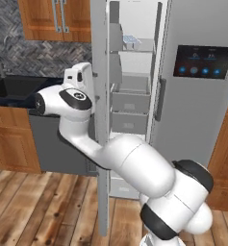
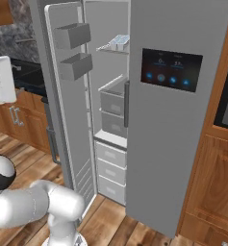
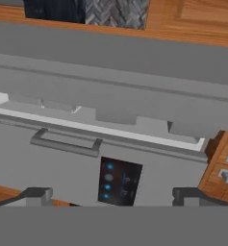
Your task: The ice cube tray has been filled with water. Take the tray and place it in the freezer to make ice. Close the freezer door after placing the tray.
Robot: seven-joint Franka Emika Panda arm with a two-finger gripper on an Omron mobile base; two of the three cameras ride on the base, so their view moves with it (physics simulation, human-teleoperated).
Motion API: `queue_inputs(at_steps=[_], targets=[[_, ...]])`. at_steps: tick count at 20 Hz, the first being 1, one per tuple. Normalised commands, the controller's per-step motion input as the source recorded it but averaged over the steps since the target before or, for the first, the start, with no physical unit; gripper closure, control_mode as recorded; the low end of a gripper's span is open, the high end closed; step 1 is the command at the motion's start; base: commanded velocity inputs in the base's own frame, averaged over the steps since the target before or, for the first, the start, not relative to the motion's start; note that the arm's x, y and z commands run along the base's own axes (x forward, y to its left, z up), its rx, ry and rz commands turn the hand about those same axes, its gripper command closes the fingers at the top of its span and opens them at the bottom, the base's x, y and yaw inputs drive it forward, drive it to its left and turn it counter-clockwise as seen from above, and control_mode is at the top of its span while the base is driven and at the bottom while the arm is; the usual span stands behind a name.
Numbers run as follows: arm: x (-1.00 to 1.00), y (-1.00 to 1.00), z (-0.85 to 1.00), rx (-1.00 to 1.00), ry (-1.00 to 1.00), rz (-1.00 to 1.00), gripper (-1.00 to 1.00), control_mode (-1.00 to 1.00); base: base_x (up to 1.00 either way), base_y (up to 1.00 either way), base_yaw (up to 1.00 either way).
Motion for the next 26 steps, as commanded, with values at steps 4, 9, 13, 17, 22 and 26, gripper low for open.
queue_inputs(at_steps=[4,9,13,17,22,26], targets=[[0.48,0.0,-0.18,0.0,0.0,-0.07,-1.0,-1.0,0.0,0.0,0.0],[0.59,0.0,-0.2,-0.01,0.01,-0.06,-1.0,-1.0,0.0,0.0,0.0],[0.65,0.0,-0.18,-0.02,0.01,-0.06,-1.0,-1.0,0.0,0.0,0.0],[0.71,0.0,-0.13,-0.02,0.02,-0.07,-1.0,-1.0,0.0,0.0,0.0],[0.57,0.0,-0.08,-0.04,0.01,-0.06,-1.0,-1.0,0.0,0.0,0.0],[0.29,0.11,-0.11,-0.08,0.0,-0.06,-1.0,-1.0,0.0,0.0,0.0]])
